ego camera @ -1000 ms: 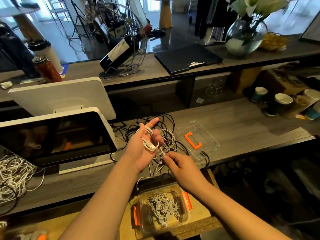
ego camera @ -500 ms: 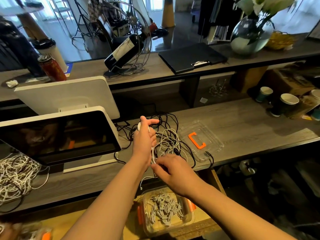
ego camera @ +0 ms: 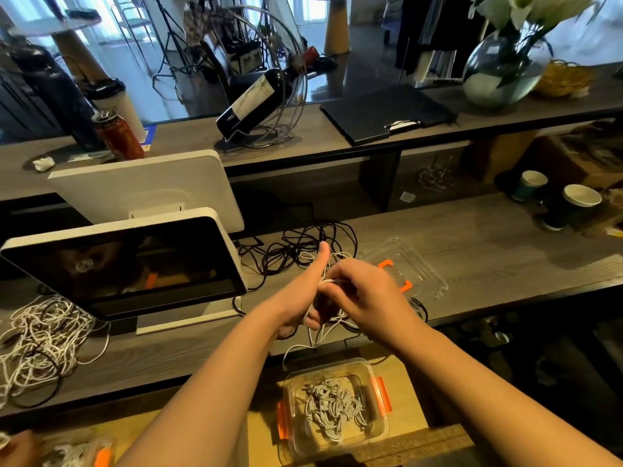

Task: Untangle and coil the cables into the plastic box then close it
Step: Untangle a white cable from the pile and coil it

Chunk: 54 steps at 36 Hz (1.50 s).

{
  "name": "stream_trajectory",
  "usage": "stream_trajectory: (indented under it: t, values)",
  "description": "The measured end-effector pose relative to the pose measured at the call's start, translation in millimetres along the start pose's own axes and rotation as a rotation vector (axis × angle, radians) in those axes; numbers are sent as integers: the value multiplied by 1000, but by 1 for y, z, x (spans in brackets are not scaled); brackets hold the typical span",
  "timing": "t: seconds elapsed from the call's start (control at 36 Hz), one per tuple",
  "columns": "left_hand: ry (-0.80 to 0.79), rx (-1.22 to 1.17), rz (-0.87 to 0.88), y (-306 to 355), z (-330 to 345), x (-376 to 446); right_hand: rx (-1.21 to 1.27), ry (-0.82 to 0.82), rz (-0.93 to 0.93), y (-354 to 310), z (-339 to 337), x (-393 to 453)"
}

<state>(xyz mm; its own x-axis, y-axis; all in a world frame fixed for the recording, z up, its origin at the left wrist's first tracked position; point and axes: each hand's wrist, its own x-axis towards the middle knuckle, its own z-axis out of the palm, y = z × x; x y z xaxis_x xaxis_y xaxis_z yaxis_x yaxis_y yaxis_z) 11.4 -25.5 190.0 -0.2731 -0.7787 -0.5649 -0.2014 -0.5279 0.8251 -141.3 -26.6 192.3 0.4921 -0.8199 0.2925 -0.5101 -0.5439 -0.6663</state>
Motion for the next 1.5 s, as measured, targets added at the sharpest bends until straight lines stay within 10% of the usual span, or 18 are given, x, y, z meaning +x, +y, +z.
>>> stream_trajectory:
  t: [0.25, 0.56, 1.5]
  values:
    - [-370, 81, -48, -12, -5, -5, -14, -20, 156, 12, -30, 12]
    - [-177, 118, 137, -1, -2, -17, 228, -58, 265, 19, -39, 5]
    - [188, -1074, 502, 21, 28, -14, 358, 48, 375, 12, 7, -47]
